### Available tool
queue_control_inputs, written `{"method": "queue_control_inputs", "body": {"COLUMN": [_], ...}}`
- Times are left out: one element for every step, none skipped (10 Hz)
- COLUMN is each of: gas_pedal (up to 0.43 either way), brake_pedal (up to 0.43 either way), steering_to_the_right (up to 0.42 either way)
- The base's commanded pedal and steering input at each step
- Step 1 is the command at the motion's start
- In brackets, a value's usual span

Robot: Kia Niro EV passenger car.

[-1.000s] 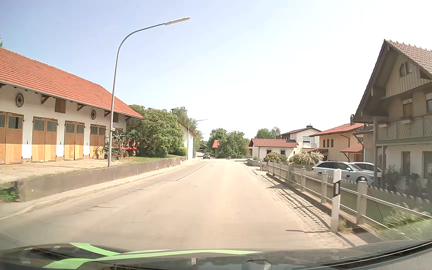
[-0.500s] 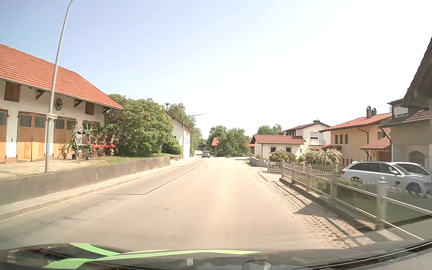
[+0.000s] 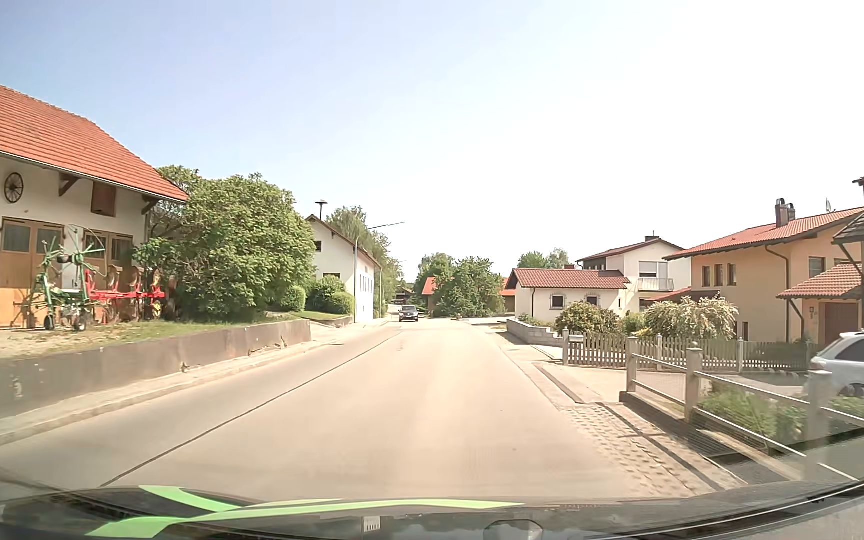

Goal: Follow the waypoints while adhering to traffic rules and regulations

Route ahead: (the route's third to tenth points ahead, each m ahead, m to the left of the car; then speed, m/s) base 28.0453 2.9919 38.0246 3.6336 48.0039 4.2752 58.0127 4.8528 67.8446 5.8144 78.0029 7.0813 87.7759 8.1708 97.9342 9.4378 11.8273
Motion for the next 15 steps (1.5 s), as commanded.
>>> {"method": "queue_control_inputs", "body": {"gas_pedal": [0.11, 0.11, 0.11, 0.11, 0.11, 0.11, 0.11, 0.11, 0.11, 0.118, 0.118, 0.118, 0.13, 0.13, 0.13], "brake_pedal": [0.0, 0.0, 0.0, 0.0, 0.0, 0.0, 0.0, 0.0, 0.0, 0.0, 0.0, 0.0, 0.0, 0.0, 0.0], "steering_to_the_right": [-0.001, -0.001, -0.001, -0.002, -0.002, -0.002, -0.001, -0.001, -0.003, -0.003, -0.004, -0.008, -0.009, -0.01, -0.012]}}
